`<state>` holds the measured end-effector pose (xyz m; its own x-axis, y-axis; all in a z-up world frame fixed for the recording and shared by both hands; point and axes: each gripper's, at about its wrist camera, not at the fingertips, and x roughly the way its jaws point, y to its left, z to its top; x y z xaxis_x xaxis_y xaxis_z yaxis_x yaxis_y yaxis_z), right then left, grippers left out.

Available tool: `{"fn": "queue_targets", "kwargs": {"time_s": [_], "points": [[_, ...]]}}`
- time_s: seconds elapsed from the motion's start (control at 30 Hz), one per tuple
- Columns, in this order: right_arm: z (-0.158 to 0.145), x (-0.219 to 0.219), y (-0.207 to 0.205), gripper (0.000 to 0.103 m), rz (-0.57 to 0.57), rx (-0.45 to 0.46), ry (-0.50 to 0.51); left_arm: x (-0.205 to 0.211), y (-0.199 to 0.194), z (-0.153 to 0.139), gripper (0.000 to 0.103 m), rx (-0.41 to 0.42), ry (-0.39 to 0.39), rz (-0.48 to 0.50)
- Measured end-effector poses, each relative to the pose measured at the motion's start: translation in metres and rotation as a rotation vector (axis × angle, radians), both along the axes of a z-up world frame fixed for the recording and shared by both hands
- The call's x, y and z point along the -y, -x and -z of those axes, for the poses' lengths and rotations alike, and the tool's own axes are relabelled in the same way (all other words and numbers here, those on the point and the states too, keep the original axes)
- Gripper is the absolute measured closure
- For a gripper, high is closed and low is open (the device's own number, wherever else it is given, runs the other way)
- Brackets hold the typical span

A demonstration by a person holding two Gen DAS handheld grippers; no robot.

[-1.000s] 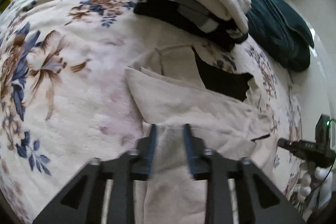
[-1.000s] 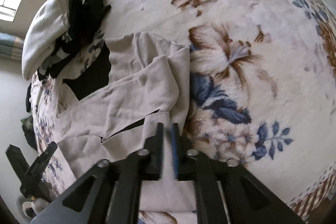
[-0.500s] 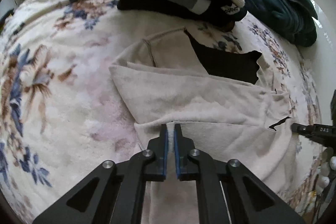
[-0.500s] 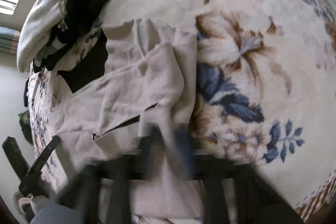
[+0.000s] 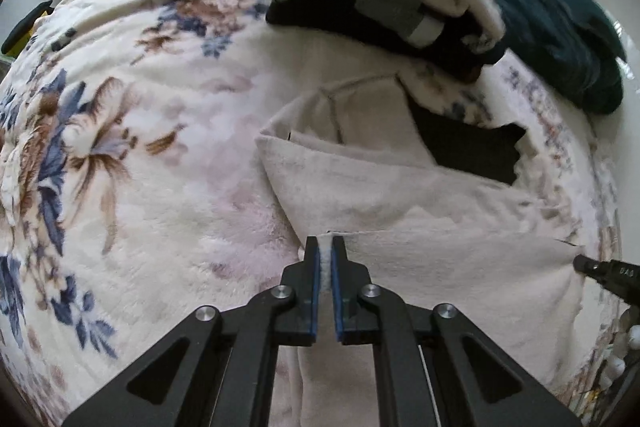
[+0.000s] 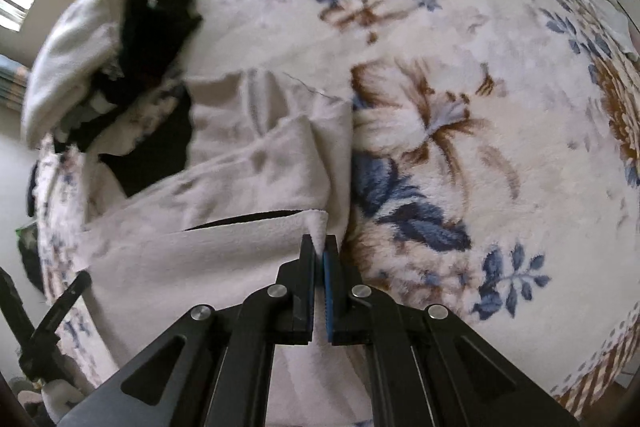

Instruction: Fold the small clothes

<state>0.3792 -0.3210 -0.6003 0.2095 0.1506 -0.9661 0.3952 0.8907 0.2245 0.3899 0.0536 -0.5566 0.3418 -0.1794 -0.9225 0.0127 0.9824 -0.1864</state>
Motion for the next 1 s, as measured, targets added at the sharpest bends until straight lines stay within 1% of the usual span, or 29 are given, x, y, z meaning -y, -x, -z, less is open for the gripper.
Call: {"fn": "queue_targets", "kwargs": {"time_s": [0.1, 0.13, 0.17, 0.23, 0.27, 0.3, 0.33, 0.37, 0.4, 0.43, 0.47, 0.53, 0.6, 0.63, 0.67, 0.7, 0.73, 0.8, 0.87, 0.93, 0.97, 1.0], "points": [[0.012, 0.002, -0.005, 0.099, 0.015, -0.038, 0.014, -0.001, -0.006, 0.01, 0.098, -0.033, -0.01, -0.002], [0.015, 0.003, -0.006, 0.099, 0.016, -0.046, 0.014, -0.002, -0.007, 0.01, 0.095, -0.045, -0.001, -0.008], [0.019, 0.003, -0.008, 0.099, 0.014, -0.068, 0.006, -0.004, -0.009, 0.008, 0.095, -0.059, 0.011, -0.013], [0.023, 0.004, -0.011, 0.098, 0.017, -0.107, -0.024, -0.011, -0.012, -0.004, 0.094, -0.078, 0.058, -0.041], [0.021, 0.004, -0.012, 0.095, 0.022, -0.122, -0.037, -0.014, -0.013, -0.01, 0.084, -0.074, 0.063, -0.05], [0.016, 0.006, -0.012, 0.093, 0.034, -0.134, -0.054, -0.017, -0.015, -0.022, 0.064, -0.061, 0.06, -0.062], [0.008, 0.008, -0.012, 0.084, 0.055, -0.133, -0.075, -0.02, -0.019, -0.031, 0.053, -0.053, 0.065, -0.069], [0.0, 0.009, -0.012, 0.072, 0.075, -0.127, -0.086, -0.024, -0.024, -0.041, 0.04, -0.05, 0.096, -0.08], [-0.012, 0.011, -0.012, 0.065, 0.107, -0.112, -0.101, -0.028, -0.031, -0.048, 0.034, -0.058, 0.136, -0.096], [-0.022, 0.012, -0.014, 0.055, 0.133, -0.093, -0.121, -0.03, -0.038, -0.051, 0.034, -0.071, 0.165, -0.108], [-0.03, 0.012, -0.018, 0.052, 0.154, -0.083, -0.14, -0.031, -0.05, -0.053, 0.034, -0.095, 0.196, -0.117], [-0.04, 0.01, -0.035, 0.052, 0.202, -0.094, -0.171, -0.028, -0.075, -0.051, 0.034, -0.157, 0.23, -0.145], [-0.04, 0.009, -0.054, 0.052, 0.256, -0.103, -0.197, -0.024, -0.094, -0.04, 0.034, -0.23, 0.267, -0.184], [-0.035, 0.009, -0.065, 0.052, 0.297, -0.111, -0.212, -0.023, -0.105, -0.031, 0.034, -0.284, 0.305, -0.205], [-0.031, 0.008, -0.075, 0.052, 0.328, -0.117, -0.23, -0.021, -0.115, -0.02, 0.034, -0.34, 0.324, -0.244], [-0.024, 0.006, -0.087, 0.052, 0.366, -0.129, -0.249, -0.02, -0.123, -0.009, 0.034, -0.383, 0.368, -0.288], [-0.015, 0.003, -0.099, 0.052, 0.396, -0.149, -0.266, -0.017, -0.128, -0.001, 0.034, -0.413, 0.389, -0.324], [-0.004, -0.003, -0.121, 0.052, 0.412, -0.17, -0.266, -0.015, -0.136, 0.011, 0.034, -0.454, 0.401, -0.391], [0.007, -0.009, -0.14, 0.052, 0.406, -0.195, -0.241, -0.013, -0.144, 0.025, 0.034, -0.487, 0.414, -0.473], [0.014, -0.012, -0.154, 0.052, 0.409, -0.211, -0.226, -0.011, -0.149, 0.035, 0.034, -0.508, 0.414, -0.538], [0.018, -0.013, -0.16, 0.052, 0.413, -0.217, -0.224, -0.01, -0.152, 0.041, 0.034, -0.516, 0.433, -0.578], [0.022, -0.012, -0.164, 0.052, 0.418, -0.223, -0.223, -0.008, -0.155, 0.046, 0.034, -0.526, 0.435, -0.607]]}}
